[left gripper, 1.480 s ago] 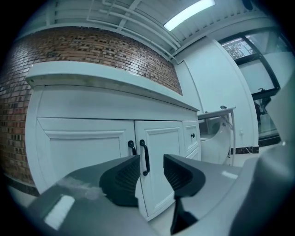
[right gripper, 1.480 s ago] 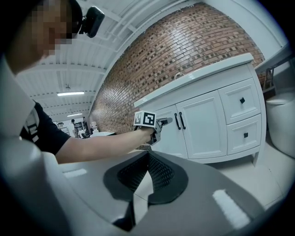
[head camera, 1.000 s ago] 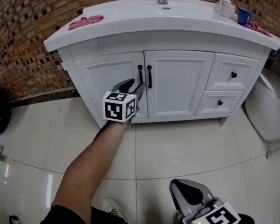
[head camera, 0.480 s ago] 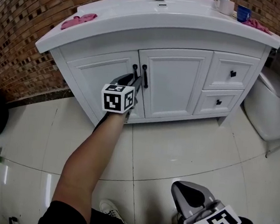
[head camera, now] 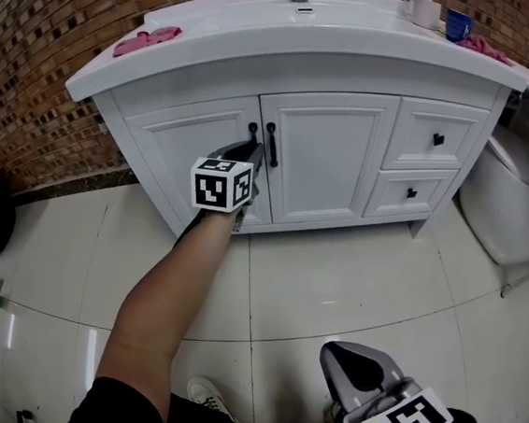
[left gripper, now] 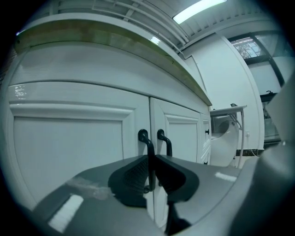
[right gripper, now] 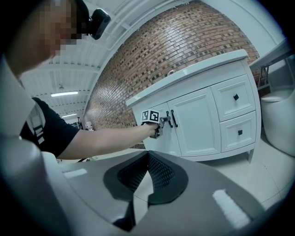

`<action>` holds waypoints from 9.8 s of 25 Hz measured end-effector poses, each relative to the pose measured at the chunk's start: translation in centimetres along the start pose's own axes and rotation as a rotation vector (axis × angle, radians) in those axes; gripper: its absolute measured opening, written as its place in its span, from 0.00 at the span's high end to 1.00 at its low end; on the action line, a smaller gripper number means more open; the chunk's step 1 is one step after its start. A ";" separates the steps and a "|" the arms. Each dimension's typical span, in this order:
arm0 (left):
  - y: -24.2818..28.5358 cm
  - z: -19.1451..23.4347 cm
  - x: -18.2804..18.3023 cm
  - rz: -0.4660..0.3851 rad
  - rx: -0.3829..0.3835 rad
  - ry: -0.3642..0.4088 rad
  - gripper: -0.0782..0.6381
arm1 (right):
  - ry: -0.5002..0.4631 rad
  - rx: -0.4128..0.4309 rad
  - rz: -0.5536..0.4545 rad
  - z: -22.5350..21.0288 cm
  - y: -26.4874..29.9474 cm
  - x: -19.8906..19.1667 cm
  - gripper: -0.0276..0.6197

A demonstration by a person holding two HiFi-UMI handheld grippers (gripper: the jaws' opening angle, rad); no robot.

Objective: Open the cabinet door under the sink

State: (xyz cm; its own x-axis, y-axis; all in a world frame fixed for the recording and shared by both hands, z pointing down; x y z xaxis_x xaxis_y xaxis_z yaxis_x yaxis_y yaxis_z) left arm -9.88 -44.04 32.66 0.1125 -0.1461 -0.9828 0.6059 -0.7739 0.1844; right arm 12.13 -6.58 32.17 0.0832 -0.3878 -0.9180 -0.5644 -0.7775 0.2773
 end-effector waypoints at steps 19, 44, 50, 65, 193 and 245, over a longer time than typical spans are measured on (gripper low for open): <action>-5.3 -3.1 -1.4 -0.041 -0.023 -0.034 0.83 | -0.048 0.042 -0.013 2.5 -0.4 0.4 0.95; -14.9 -5.7 -3.5 -0.025 -0.062 -0.015 0.82 | -0.080 0.101 -0.012 5.6 -0.6 -0.2 0.95; -17.2 -6.0 -4.1 -0.027 -0.048 -0.016 0.82 | -0.091 0.095 -0.020 5.7 -0.8 -0.3 0.95; -19.9 -4.7 -4.0 0.001 -0.012 0.015 0.89 | -0.085 0.110 -0.015 6.4 -0.5 -0.4 0.95; -19.7 -5.9 -4.8 -0.048 -0.035 -0.034 0.83 | -0.110 0.094 0.011 6.1 0.3 -0.8 0.95; -39.6 -2.0 -4.2 -0.038 0.112 -0.086 0.88 | -0.171 0.071 -0.088 7.1 -1.0 -0.1 0.95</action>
State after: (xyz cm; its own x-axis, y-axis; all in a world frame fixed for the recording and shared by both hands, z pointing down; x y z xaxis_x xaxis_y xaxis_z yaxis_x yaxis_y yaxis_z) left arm -32.79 -11.59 29.53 0.0202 -0.1642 -0.9862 0.5159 -0.8432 0.1510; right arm 6.84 -2.28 29.94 -0.0026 -0.2255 -0.9742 -0.6183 -0.7653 0.1788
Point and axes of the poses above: the fingertips, and each gripper's own axes: y forward along the fingers, z to its left, x out of its top, the point moved 9 cm from there along -y, backward along the fingers, and after that the axes turned 8 degrees about -x, right-handed, at the moved point
